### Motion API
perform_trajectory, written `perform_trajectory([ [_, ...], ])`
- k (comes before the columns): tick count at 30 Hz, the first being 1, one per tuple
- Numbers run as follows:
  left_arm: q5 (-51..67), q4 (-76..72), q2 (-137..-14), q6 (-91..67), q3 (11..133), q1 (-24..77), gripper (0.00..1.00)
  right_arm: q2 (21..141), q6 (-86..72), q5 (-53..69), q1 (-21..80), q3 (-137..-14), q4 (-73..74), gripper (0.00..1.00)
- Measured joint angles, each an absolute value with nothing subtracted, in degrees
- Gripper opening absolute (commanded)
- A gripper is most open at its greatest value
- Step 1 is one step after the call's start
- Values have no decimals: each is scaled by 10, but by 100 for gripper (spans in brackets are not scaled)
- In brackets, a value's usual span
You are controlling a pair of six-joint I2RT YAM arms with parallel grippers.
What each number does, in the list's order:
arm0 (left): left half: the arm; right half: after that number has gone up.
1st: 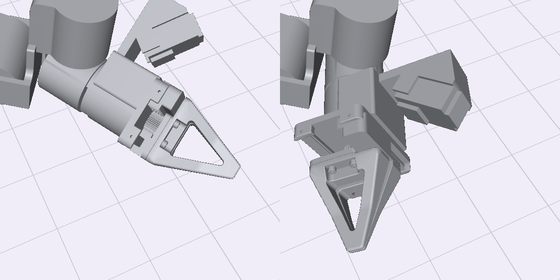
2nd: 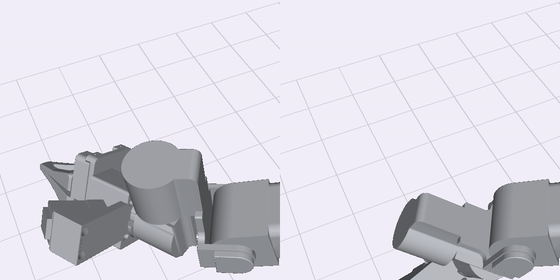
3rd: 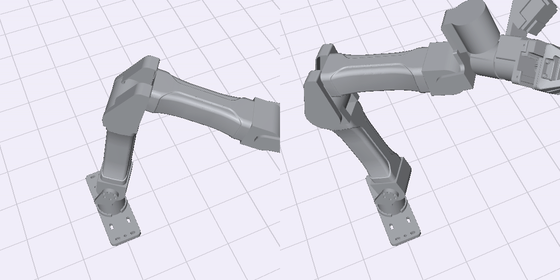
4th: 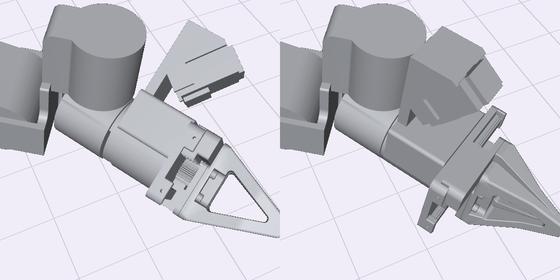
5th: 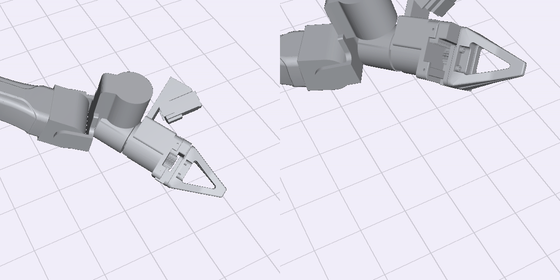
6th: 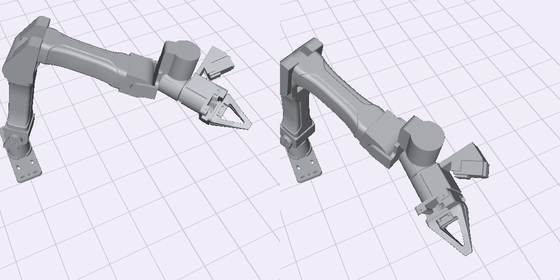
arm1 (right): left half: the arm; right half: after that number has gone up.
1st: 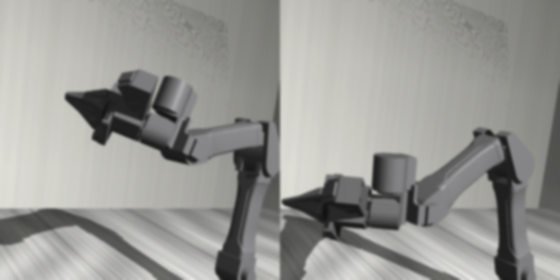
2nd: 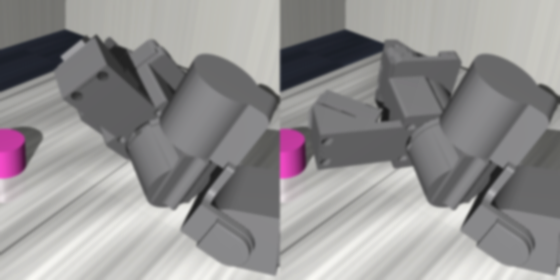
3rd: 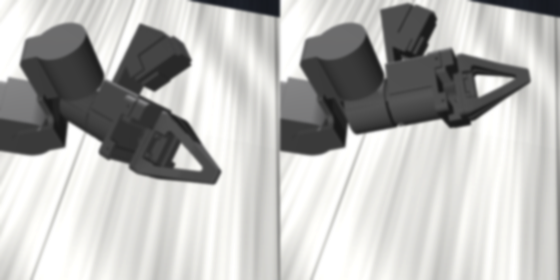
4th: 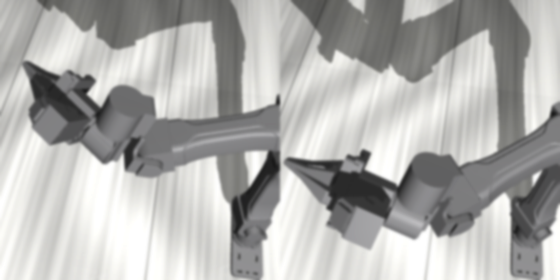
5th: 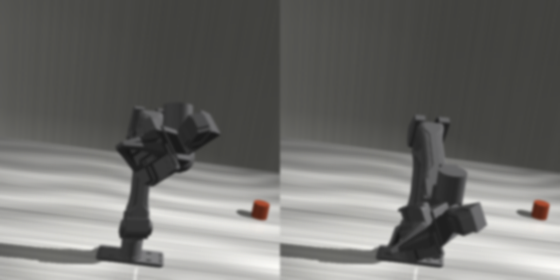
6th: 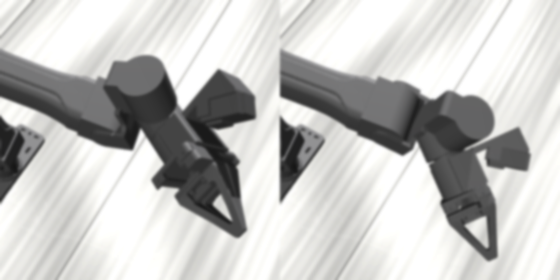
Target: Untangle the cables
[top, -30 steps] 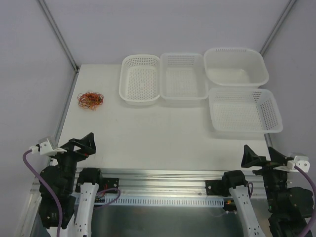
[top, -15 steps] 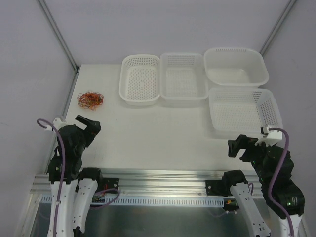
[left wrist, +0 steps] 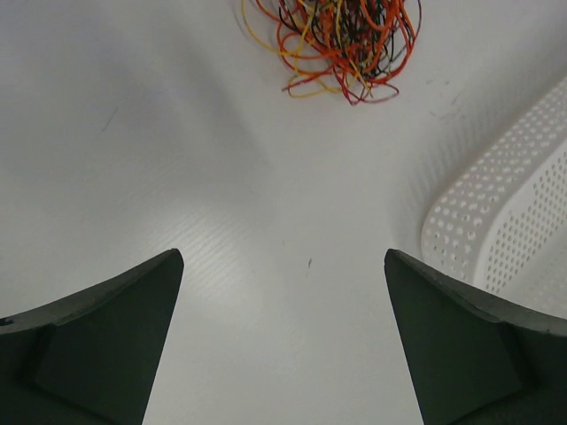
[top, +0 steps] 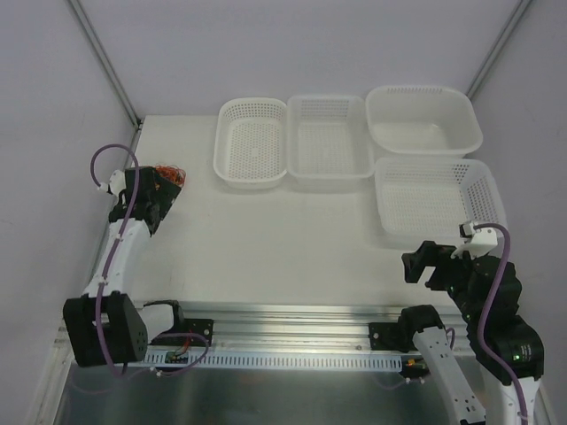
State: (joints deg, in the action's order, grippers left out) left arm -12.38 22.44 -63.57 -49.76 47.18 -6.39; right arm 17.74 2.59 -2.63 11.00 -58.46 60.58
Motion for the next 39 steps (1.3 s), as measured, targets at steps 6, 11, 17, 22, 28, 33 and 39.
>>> perform_trajectory([
  [6,-119,163,-817,-507,555,-114,99,163,26,1,110,-573,596,97],
  [11,-109,134,-951,-507,651,-130,99,146,27,22,110,-556,587,97],
  [17,-106,120,-1073,-500,739,-132,93,153,27,35,110,-540,580,97],
  [22,-105,119,-1129,-493,758,-132,70,191,29,40,110,-540,572,97],
  [28,-74,118,-1129,-474,759,-132,11,211,33,50,110,-540,572,97],
  [33,-44,105,-1110,-438,722,-128,0,211,36,68,110,-540,572,97],
  [39,-11,120,-1044,-397,656,-80,0,211,36,144,110,-526,567,97],
])
